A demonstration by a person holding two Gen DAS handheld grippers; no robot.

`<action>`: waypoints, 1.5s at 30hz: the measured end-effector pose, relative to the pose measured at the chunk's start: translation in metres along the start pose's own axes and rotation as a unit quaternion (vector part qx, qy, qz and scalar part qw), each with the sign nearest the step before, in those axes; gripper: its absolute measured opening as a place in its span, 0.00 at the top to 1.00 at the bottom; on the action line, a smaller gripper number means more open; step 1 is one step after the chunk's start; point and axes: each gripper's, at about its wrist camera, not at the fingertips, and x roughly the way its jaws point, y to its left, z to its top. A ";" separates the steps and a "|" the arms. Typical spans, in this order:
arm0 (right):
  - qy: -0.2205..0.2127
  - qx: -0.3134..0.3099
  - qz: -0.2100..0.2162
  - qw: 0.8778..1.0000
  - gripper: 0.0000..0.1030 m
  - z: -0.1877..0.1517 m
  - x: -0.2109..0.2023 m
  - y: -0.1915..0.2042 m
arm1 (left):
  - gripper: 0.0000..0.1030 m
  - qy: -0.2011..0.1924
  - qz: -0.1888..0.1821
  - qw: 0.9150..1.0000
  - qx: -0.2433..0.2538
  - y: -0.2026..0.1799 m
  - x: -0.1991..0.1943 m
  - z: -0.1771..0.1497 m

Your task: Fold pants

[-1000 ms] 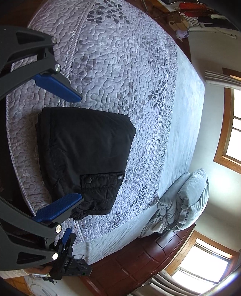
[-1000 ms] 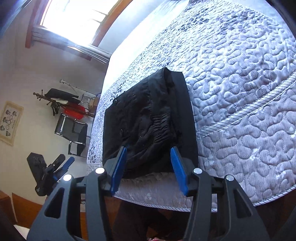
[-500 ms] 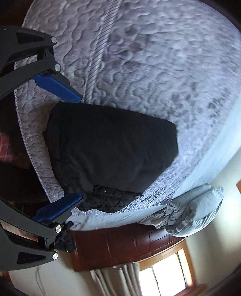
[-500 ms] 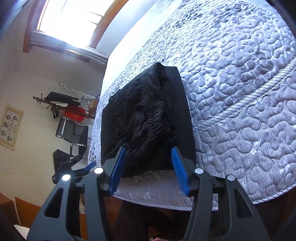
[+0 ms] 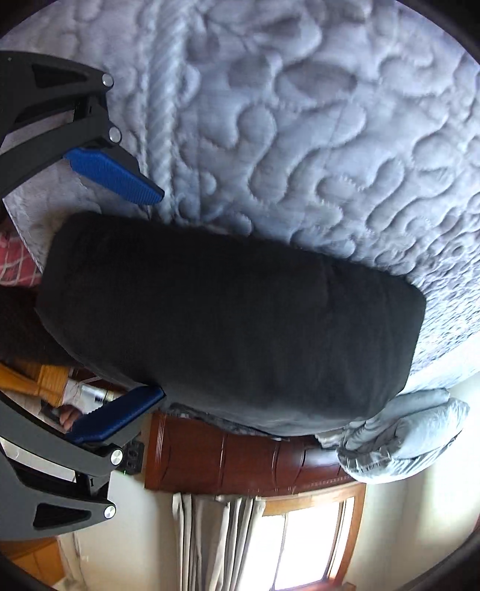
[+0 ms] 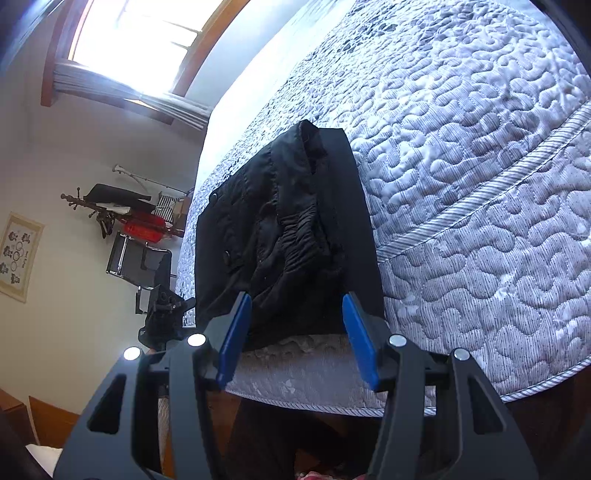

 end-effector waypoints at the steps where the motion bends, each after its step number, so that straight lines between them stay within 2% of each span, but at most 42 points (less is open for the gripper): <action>1: 0.000 0.001 -0.001 1.000 0.49 0.000 0.000 -0.001 | 0.04 0.006 -0.013 1.000 0.001 0.000 0.002 0.002; 2: -0.001 0.002 -0.002 1.000 0.49 0.000 -0.001 -0.002 | 0.04 0.012 -0.026 1.000 0.001 0.001 0.005 0.005; 5: 0.000 0.003 -0.003 1.000 0.49 0.000 -0.001 -0.003 | 0.04 0.027 -0.032 0.999 0.001 0.000 0.012 0.011; 11: 0.003 0.010 0.000 1.000 0.49 -0.001 0.006 -0.007 | 0.04 0.038 -0.008 0.999 0.008 -0.014 0.020 0.014; 16: 0.006 0.014 0.002 1.000 0.47 -0.001 0.011 -0.009 | 0.05 0.039 -0.015 0.999 0.004 -0.024 0.023 0.008; 18: 0.007 0.017 0.003 1.000 0.47 0.000 0.013 -0.011 | 0.14 0.036 0.005 0.999 0.014 -0.028 0.025 0.004; 19: 0.007 0.019 0.004 1.000 0.47 0.000 0.013 -0.012 | 0.23 0.035 0.016 0.999 0.010 -0.029 0.026 0.002; 20: 0.006 0.021 0.005 1.000 0.47 0.000 0.014 -0.014 | 0.26 0.034 0.011 0.999 0.004 -0.028 0.026 0.001; 28: -0.003 0.028 0.005 1.000 0.46 -0.002 0.007 -0.022 | 0.38 -0.002 0.016 1.000 0.004 -0.033 0.026 -0.012; 29: -0.005 0.027 0.003 1.000 0.45 -0.001 0.004 -0.023 | 0.39 -0.008 0.014 1.000 0.002 -0.034 0.027 -0.015; 31: -0.010 0.025 0.000 1.000 0.34 0.001 -0.001 -0.025 | 0.39 -0.013 0.011 1.000 0.004 -0.034 0.029 -0.020; 34: -0.020 0.020 0.002 1.000 0.32 0.012 -0.011 -0.027 | 0.39 -0.016 0.005 1.000 -0.003 -0.029 0.030 -0.021; 36: -0.020 0.022 0.006 1.000 0.21 0.023 -0.013 -0.031 | 0.39 -0.014 0.003 1.000 -0.005 -0.029 0.031 -0.021; 40: 0.010 0.030 0.052 0.998 0.14 0.044 0.000 -0.043 | 0.39 -0.005 0.003 1.000 -0.008 -0.024 0.030 -0.019; 45: 0.058 0.036 0.061 0.996 0.13 0.059 0.032 -0.055 | 0.38 -0.002 0.003 1.000 -0.010 -0.024 0.032 -0.017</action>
